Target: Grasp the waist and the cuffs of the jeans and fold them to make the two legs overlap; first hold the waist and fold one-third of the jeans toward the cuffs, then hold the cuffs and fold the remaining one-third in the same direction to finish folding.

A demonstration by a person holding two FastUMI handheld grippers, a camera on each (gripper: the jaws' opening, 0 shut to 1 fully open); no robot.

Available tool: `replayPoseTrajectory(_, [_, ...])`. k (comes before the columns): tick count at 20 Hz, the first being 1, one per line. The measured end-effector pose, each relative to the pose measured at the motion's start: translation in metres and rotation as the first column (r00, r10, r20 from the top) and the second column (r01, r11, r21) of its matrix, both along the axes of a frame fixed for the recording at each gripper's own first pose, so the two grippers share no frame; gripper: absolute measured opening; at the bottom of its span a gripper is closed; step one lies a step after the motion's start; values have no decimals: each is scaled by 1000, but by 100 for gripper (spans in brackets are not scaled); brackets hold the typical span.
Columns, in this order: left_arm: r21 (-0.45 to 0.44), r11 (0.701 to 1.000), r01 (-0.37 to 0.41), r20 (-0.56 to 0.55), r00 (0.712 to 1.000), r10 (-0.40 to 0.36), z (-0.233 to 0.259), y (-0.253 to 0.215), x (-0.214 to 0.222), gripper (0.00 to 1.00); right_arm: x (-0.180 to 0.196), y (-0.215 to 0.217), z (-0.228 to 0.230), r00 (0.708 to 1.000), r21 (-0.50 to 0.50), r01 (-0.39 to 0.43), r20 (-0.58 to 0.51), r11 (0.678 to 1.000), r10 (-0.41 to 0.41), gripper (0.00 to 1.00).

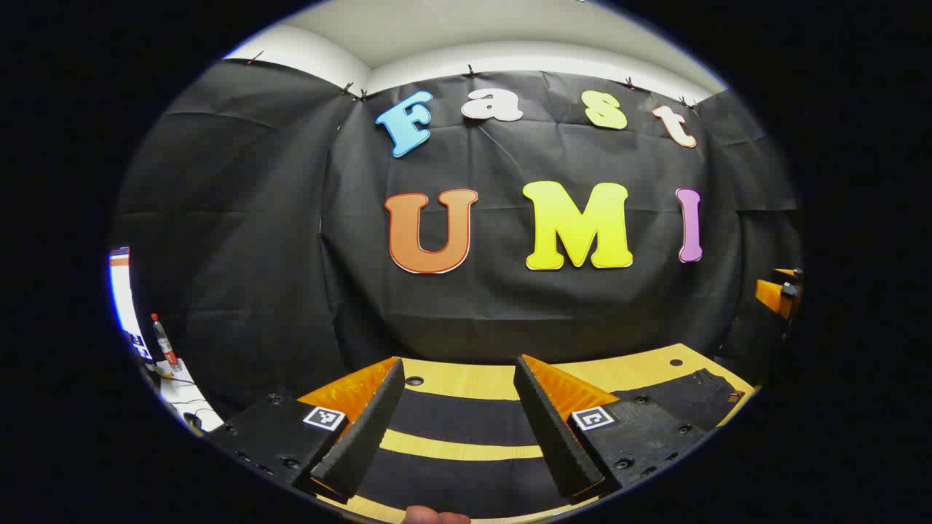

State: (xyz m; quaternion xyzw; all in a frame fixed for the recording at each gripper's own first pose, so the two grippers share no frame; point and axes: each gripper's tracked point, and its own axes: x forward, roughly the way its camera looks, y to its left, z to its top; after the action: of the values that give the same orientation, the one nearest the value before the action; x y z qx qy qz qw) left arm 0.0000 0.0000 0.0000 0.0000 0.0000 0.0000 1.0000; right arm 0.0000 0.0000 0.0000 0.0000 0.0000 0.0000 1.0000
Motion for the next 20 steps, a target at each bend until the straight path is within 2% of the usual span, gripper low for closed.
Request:
replayPoseTrajectory(1, [5,1000,4,-5,1000,-4,-1,0,2,97,1,0,-1,1000,5,6,-2,1000,-6,96])
replayPoseTrajectory(4, [12,1000,12,-15,1000,-12,-1,0,7,97,7,-5,-7,999,7,33,-24,999,-33,94])
replayPoseTrajectory(17, [-6,1000,10,-30,999,-10,-7,-3,10,97,7,-23,-10,998,20,50,-47,999,-49,94])
replayPoseTrajectory(20, [-25,1000,-7,-51,999,5,-16,6,11,97,10,-29,-17,996,64,44,-81,997,-38,98])
